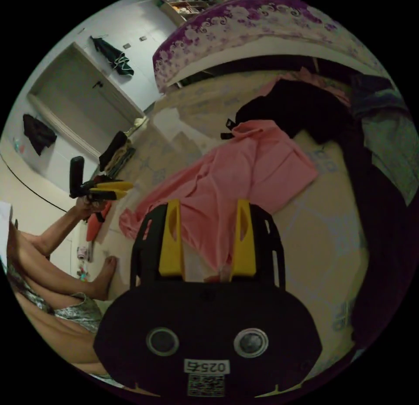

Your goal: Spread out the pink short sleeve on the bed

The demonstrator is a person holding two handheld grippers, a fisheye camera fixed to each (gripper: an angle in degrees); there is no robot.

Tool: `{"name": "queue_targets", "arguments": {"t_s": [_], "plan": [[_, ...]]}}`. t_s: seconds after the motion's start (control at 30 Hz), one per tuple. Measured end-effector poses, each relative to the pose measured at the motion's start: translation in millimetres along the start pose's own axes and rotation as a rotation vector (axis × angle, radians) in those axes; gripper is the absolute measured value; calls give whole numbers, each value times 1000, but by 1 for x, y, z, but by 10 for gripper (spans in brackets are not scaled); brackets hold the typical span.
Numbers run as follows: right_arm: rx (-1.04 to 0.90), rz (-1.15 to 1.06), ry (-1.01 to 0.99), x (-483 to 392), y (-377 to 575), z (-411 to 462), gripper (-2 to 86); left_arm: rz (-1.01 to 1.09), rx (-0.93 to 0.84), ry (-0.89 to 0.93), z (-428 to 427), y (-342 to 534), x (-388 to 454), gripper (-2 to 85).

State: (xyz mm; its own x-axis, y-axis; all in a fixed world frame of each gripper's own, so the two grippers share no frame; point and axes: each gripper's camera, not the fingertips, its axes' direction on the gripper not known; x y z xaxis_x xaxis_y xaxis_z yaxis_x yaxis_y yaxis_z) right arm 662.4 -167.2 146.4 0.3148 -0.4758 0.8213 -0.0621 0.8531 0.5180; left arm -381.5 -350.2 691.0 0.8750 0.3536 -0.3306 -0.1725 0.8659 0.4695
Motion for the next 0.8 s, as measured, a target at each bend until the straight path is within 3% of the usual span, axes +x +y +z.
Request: {"name": "queue_targets", "arguments": {"t_s": [0.1,0.27,0.37,0.47,0.57,0.7,0.8], "plan": [[-97,29,-174,9,-6,23,5,28,-244,-23,54,-3,-23,26],[91,-16,-383,-29,31,-24,-8,-10,-233,122,36,26,-31,-7],[161,-5,-293,-56,73,-71,-9,-161,-96,77,-31,71,-40,-9],[-69,54,-128,-70,112,-68,-9,-247,-142,112,-75,130,-47,-10],[-283,113,14,-66,148,-14,-6,-263,-198,17,-85,190,-50,-9],[-411,222,-101,-45,166,66,31,-468,-225,84,-82,248,-72,-6],[-393,231,-204,-49,147,79,113,-444,-76,106,-111,257,-64,9]]}}
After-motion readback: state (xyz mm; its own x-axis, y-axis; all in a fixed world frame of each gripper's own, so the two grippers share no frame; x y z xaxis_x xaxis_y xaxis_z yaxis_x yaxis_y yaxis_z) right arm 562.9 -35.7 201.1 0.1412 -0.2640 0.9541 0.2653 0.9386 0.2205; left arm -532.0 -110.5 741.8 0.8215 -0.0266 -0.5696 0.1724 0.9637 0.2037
